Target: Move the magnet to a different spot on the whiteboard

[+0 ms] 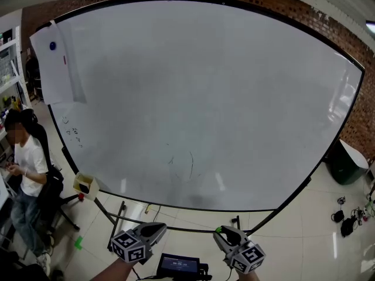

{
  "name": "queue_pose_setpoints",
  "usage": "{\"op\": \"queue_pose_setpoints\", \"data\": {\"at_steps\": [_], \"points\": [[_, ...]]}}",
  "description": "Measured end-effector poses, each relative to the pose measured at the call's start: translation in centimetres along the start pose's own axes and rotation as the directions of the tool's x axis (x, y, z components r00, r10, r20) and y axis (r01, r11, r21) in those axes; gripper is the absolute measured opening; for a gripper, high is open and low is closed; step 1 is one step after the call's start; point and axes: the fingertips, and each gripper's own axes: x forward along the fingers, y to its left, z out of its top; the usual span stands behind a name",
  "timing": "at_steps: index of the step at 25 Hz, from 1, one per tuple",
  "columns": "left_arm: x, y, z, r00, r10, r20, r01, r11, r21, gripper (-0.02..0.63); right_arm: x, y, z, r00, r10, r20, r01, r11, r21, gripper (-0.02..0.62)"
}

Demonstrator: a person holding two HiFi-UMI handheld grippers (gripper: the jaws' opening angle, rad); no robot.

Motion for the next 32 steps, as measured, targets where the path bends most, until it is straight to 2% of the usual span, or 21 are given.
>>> {"op": "queue_pose_setpoints", "data": {"at_steps": [6, 10, 15, 24, 27, 32], "points": [[-0.4, 0.1, -0.5, 1.000, 0.016, 0.002, -0.016, 1.000, -0.020, 0.021, 0.6, -1.7, 1.3, 0.998, -0.023, -0.063, 0.013, 0.988, -0.156, 0.147], [-0.8, 0.3, -0.5, 1.000, 0.023, -0.005, -0.023, 1.000, -0.014, 0.021, 1.5, -2.3, 2.1, 0.993, -0.008, -0.114, -0.020, 0.970, -0.243, 0.147], [-1.5, 0.9, -0.5, 0.999, 0.048, -0.003, -0.048, 0.999, -0.021, 0.021, 2.7, -2.8, 3.5, 0.979, -0.022, -0.202, -0.063, 0.912, -0.404, 0.147], [-1.9, 1.7, -0.2, 0.997, 0.069, 0.020, -0.069, 0.997, -0.028, 0.021, 4.9, -5.9, 5.6, 0.949, -0.121, -0.291, -0.081, 0.799, -0.596, 0.147], [-2.0, 1.9, -0.1, 0.997, 0.072, 0.022, -0.071, 0.997, -0.026, 0.021, 5.3, -7.4, 7.4, 0.950, -0.171, -0.261, -0.037, 0.770, -0.637, 0.147], [-2.3, 2.4, 0.0, 0.996, 0.083, 0.025, -0.082, 0.996, -0.039, 0.021, 5.8, -10.0, 11.9, 0.953, -0.267, -0.141, 0.113, 0.750, -0.652, 0.147]]}}
